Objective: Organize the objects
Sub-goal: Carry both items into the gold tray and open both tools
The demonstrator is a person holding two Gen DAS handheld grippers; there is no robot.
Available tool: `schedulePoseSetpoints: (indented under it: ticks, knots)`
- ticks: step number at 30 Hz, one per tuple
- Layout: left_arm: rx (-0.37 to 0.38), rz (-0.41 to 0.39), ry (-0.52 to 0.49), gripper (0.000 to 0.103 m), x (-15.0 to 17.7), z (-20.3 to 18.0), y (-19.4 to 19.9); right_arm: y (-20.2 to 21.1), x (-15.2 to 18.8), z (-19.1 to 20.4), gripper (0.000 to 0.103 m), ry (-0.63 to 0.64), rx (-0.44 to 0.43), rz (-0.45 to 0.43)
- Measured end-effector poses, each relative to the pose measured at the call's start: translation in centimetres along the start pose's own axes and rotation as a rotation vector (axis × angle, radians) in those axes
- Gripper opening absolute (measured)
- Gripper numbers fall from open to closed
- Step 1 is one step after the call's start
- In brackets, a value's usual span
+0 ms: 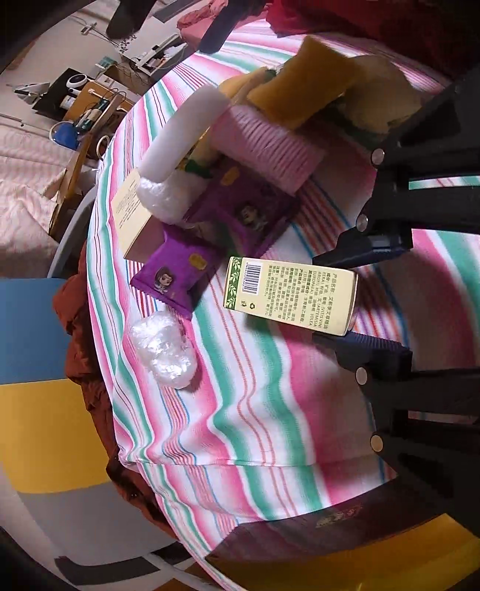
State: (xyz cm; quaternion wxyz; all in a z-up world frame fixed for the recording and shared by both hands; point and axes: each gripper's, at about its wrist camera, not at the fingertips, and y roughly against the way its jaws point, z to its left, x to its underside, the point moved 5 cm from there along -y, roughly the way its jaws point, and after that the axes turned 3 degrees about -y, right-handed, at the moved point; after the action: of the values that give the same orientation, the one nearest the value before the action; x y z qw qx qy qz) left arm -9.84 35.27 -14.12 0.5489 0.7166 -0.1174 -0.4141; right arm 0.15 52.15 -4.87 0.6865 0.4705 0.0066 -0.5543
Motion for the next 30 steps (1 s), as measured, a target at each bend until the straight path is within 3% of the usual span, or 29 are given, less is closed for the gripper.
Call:
schedulePoseSetpoints:
  ticks: [16,19,21,24,30]
  knots:
    - [0.057,-0.142,0.049,0.032,2.6,0.0,6.7,-3.2,1.3,2.6,0.103,0.156,0.062,0.087]
    - [0.066,-0.174,0.06,0.032,3.1,0.3,8.4,-3.3,1.5,2.5,0.103,0.124,0.028,0.112]
    - [0.073,-0.193,0.075,0.032,3.4,0.7,9.4,-2.5,1.3,2.1,0.103,0.067,-0.031,0.093]
    - [0.072,-0.213,0.097,0.032,3.4,1.5,10.3,-2.6,1.4,1.3,0.103,-0.037,-0.125,0.137]
    - [0.059,-0.237,0.144,0.032,4.2,3.3,11.7,-3.5,1.9,1.0,0.103,-0.113,-0.17,0.193]
